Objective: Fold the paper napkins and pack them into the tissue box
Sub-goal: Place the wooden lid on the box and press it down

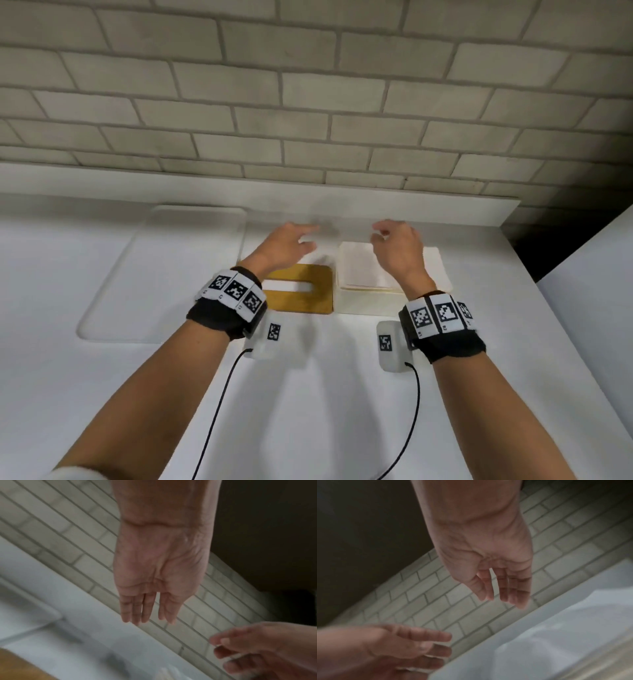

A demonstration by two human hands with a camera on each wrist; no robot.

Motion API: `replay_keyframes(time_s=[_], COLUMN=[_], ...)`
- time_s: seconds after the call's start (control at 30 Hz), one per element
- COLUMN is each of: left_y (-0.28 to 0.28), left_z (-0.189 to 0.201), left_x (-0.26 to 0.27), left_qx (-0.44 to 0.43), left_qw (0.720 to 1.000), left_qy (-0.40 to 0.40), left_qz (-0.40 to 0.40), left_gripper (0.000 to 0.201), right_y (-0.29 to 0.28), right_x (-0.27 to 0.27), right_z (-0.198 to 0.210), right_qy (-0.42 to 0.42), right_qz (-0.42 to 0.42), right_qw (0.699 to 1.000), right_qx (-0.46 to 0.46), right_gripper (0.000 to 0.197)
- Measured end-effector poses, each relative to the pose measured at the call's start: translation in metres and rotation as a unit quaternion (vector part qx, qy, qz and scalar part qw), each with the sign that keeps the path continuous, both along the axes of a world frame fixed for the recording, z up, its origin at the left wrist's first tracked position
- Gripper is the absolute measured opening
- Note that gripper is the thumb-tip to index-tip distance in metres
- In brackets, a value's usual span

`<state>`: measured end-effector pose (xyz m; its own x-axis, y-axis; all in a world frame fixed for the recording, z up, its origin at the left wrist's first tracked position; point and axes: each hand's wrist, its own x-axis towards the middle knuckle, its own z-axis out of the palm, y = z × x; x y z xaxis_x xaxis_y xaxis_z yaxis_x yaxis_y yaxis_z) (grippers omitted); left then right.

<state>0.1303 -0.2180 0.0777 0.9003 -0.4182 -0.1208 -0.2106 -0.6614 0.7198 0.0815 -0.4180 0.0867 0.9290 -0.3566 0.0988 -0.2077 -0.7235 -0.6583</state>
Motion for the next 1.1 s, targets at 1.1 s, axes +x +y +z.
replay_keyframes(time_s=[1.1], left_y=[0.099], left_z=[-0.109], left_x=[0.023], left_qx=[0.163], left_qw=[0.944], left_qy=[0.127], left_qz=[0.256], left_gripper=[0.029], right_y=[0.149], right_x=[0.008], right_z=[-0.123], right_qy=[0.160], right_qz=[-0.155], right_qw=[0.971], right_qx=[0.086], right_gripper=[0.033])
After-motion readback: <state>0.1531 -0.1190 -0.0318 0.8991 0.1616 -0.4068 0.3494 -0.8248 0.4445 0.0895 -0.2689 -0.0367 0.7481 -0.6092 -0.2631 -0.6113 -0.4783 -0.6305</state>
